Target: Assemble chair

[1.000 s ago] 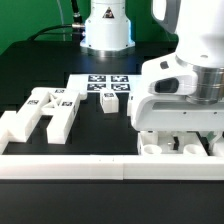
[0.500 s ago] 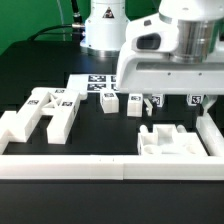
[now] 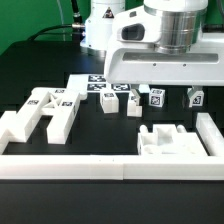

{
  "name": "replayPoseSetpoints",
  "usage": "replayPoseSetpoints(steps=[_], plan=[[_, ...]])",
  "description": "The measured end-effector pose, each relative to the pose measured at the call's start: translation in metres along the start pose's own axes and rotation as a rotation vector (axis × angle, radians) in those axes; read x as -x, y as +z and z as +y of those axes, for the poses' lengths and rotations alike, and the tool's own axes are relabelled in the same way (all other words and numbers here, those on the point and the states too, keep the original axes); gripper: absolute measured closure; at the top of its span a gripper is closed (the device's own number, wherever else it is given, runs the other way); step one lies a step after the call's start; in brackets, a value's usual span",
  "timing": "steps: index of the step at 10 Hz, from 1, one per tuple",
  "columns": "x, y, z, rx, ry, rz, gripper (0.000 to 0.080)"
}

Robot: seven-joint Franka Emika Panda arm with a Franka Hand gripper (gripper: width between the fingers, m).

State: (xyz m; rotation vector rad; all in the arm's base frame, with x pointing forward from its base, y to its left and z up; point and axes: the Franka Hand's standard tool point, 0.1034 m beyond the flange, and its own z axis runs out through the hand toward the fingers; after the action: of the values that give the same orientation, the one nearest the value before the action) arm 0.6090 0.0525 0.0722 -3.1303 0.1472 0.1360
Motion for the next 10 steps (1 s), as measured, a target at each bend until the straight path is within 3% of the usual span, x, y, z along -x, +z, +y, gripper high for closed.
replayPoseSetpoints(steps=[4,8,10], plan=[[0.047,0.016,0.035,0.016,0.053,-0.012,0.015],[0.054,0.023,0.039,0.022,0.053,-0.037,0.015],[0.058,0.025,0.045,0.034,0.044,-0.156,0.015]])
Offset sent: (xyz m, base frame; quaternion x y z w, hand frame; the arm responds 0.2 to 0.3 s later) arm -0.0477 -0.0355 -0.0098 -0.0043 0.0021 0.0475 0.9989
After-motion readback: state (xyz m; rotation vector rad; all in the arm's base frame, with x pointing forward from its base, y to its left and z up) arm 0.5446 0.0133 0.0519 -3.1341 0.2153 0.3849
